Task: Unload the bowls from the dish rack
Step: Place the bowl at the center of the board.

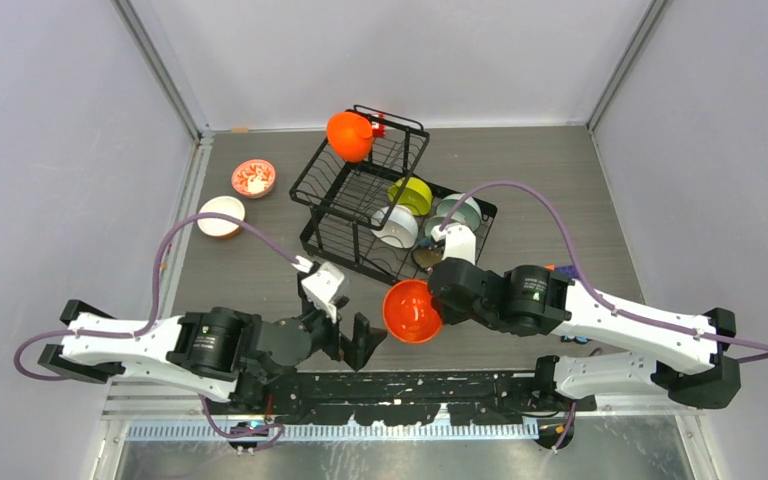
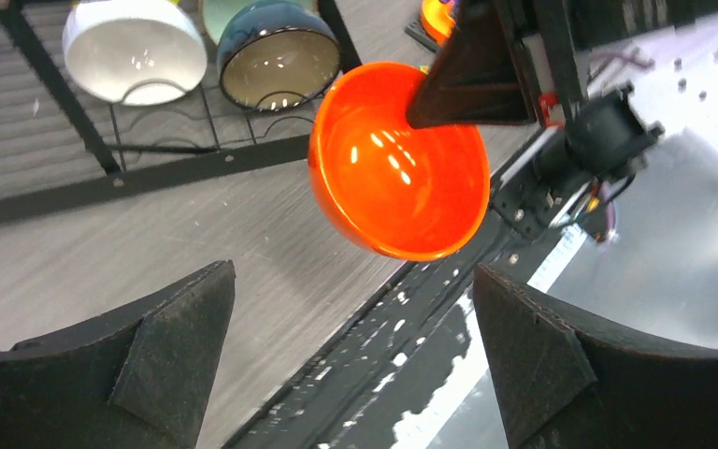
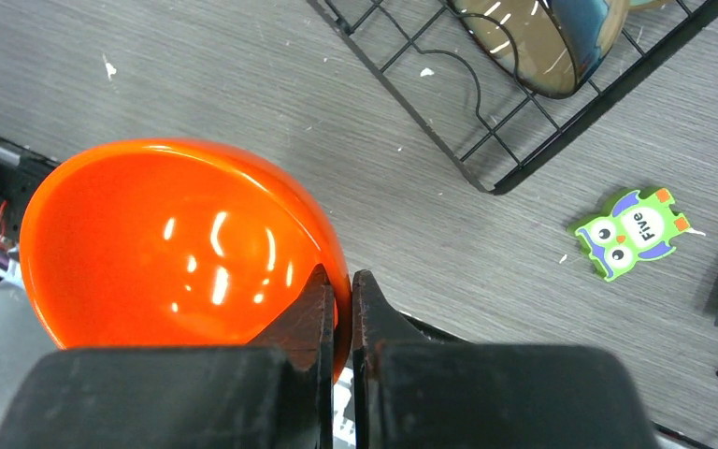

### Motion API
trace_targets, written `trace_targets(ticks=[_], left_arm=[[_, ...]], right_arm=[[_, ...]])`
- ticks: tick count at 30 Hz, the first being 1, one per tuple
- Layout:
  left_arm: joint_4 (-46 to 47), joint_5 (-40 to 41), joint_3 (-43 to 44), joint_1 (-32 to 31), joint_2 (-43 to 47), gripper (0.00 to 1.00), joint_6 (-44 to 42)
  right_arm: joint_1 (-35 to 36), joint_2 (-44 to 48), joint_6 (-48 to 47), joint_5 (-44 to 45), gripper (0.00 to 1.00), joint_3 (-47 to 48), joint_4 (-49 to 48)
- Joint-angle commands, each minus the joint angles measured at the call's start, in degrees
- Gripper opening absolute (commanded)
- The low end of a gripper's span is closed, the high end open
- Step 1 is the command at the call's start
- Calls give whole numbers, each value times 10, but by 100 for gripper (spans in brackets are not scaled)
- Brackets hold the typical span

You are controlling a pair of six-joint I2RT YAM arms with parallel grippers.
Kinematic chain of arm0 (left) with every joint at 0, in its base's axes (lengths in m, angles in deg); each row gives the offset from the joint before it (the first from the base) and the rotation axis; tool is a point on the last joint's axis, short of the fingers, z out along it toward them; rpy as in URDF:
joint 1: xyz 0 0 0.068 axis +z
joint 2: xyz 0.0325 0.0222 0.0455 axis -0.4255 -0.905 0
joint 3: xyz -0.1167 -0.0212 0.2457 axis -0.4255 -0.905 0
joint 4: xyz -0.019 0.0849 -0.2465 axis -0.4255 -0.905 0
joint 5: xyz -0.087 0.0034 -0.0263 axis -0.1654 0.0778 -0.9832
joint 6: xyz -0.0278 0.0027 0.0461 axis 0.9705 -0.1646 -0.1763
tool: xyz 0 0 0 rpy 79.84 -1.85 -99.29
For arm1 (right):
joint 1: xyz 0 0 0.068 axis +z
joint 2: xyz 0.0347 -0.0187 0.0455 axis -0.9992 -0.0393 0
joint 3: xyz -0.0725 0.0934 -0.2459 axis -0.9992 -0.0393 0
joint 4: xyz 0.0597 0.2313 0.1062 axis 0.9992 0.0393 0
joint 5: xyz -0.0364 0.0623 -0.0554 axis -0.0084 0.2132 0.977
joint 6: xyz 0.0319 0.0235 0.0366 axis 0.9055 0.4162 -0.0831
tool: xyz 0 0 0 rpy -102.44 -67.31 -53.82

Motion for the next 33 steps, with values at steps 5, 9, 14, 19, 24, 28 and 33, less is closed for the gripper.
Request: trace_targets(ticks=[5, 9, 14, 19, 24, 28, 33], left_arm=[[-78, 119, 55, 2, -73, 100, 358], [-211, 164, 126, 3, -154, 100, 474], [-306, 157, 170, 29, -214, 100, 598], [-355, 104, 184, 85, -245, 99, 655], [-324, 95, 170, 106, -249, 75, 648], [-315, 76, 169, 125, -258, 58, 646], [-321, 76, 179, 126, -283, 56, 640]], right_arm=[[3, 2, 65, 67, 1, -20, -67], [2, -7, 77, 71, 1, -19, -74], [3, -16, 93, 68, 1, -20, -76], [7, -17, 102, 76, 1, -21, -78], [9, -22, 102, 79, 1, -16, -69], [12, -24, 107, 82, 1, -17, -70], [13, -34, 112, 85, 1, -12, -69]])
